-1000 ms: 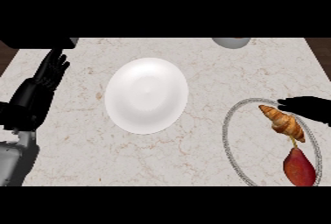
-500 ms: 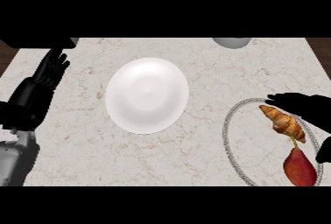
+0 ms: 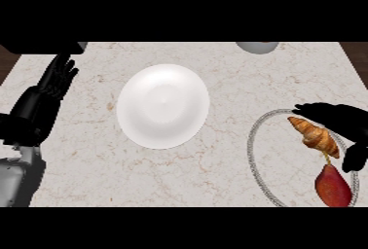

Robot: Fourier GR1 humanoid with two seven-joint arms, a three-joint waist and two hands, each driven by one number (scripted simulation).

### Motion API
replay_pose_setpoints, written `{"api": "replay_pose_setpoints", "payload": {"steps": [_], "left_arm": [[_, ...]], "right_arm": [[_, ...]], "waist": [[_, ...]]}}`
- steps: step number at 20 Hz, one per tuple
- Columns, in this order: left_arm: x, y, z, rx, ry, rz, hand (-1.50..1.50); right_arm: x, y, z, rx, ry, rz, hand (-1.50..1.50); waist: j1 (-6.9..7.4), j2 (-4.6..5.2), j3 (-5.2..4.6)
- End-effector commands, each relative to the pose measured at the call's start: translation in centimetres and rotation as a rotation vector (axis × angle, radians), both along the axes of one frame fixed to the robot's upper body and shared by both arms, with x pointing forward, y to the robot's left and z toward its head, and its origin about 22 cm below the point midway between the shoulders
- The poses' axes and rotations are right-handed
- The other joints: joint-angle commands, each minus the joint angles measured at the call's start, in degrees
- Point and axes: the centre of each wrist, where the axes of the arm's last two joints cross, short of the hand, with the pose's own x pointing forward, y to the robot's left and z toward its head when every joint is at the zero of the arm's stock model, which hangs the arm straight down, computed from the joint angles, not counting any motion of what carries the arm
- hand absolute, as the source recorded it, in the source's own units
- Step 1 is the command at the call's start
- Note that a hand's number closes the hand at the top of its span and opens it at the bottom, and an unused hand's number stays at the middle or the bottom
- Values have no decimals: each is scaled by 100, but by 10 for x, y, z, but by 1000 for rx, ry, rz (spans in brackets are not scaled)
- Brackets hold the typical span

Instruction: Pick the croissant from the placemat and place it in the plate

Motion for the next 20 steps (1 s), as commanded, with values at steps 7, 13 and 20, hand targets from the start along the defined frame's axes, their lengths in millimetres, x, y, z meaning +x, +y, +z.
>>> {"api": "replay_pose_setpoints", "payload": {"steps": [7, 13, 20], "left_arm": [[14, -6, 4, -12, 0, 12, 0], [8, 3, -2, 5, 5, -4, 0], [-4, 20, 2, 2, -17, -6, 0]], "right_arm": [[3, 7, -50, -42, 43, -2, -150], [25, 0, -50, -106, 4, 0, -150], [24, -2, -73, 80, -196, -149, 150]], "waist": [[-33, -4, 0], [-1, 3, 1], [83, 24, 8]]}}
